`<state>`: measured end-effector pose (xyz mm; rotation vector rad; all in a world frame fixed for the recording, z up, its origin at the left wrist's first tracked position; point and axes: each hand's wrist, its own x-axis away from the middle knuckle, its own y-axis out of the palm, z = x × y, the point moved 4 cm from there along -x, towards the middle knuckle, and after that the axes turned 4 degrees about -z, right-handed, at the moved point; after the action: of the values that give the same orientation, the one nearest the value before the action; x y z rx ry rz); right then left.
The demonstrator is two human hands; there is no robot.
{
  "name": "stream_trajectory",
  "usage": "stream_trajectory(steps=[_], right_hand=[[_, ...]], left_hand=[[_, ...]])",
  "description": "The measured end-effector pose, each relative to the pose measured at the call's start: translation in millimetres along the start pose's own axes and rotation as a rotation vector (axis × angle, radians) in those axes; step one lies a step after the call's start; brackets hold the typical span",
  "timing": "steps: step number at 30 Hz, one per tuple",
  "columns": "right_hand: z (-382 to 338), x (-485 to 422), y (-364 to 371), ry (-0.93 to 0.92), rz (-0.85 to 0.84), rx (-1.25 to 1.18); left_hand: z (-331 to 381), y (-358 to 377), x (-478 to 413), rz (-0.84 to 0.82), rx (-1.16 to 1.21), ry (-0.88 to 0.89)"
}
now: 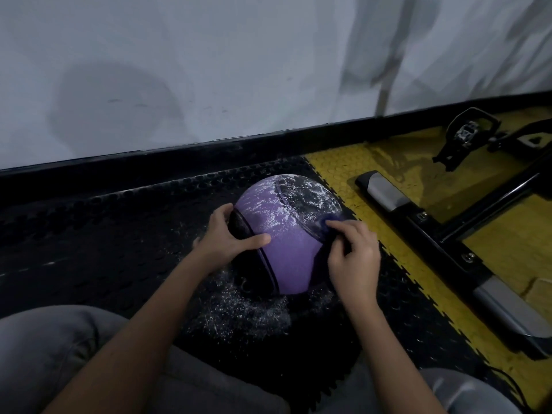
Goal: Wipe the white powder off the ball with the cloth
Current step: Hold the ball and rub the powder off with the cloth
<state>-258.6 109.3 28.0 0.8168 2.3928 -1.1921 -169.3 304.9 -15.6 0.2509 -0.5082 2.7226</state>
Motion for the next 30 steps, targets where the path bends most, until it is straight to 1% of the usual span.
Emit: stream_trajectory(steps=[2, 3, 7, 9, 10, 12, 15, 18, 20, 24, 30], right_hand=[[10.1, -3.8, -2.7, 0.137, 0.045, -0.053], [8.1, -2.4, -2.2, 0.143, 0.050, -0.031], [-17.9, 12.7, 5.7, -0.029, 0.016, 0.066], [-23.6, 14.7, 6.5, -0.091, -0.018, 0.061], [-21.6, 11.5, 5.9, -0.086, -0.024, 0.042], [-10.6, 2.1, 2.9, -0.007, 0.000, 0.004], [6.7, -6.5, 0.0, 0.179, 0.051, -0.053], [11.4, -2.9, 0.8, 0.219, 0.058, -0.045], [10.7, 0.3, 1.1, 0.232, 0.055, -0.078], [2.1, 5.9, 3.2, 0.176, 0.058, -0.069], [-17.3, 3.3, 14.0, 0.001, 0.035, 0.000]], left_hand=[[1.5, 2.0, 0.2, 0.004, 0.009, 0.029], [3.7, 3.1, 1.0, 0.014, 0.002, 0.062], [11.7, 3.0, 3.2, 0.077, -0.113, 0.205], [12.4, 3.0, 4.9, 0.079, -0.095, 0.208], [12.1, 3.0, 4.8, 0.077, -0.082, 0.204], [11.5, 3.4, 3.6, 0.072, -0.081, 0.193], [11.8, 5.3, 2.2, 0.062, -0.112, 0.179], [13.1, 9.6, 3.6, 0.068, -0.185, 0.190], [13.2, 10.0, 6.1, 0.104, -0.237, 0.186], [10.6, 5.4, 13.1, 0.178, -0.269, 0.130], [-2.1, 1.0, 26.0, 0.242, -0.146, 0.026]])
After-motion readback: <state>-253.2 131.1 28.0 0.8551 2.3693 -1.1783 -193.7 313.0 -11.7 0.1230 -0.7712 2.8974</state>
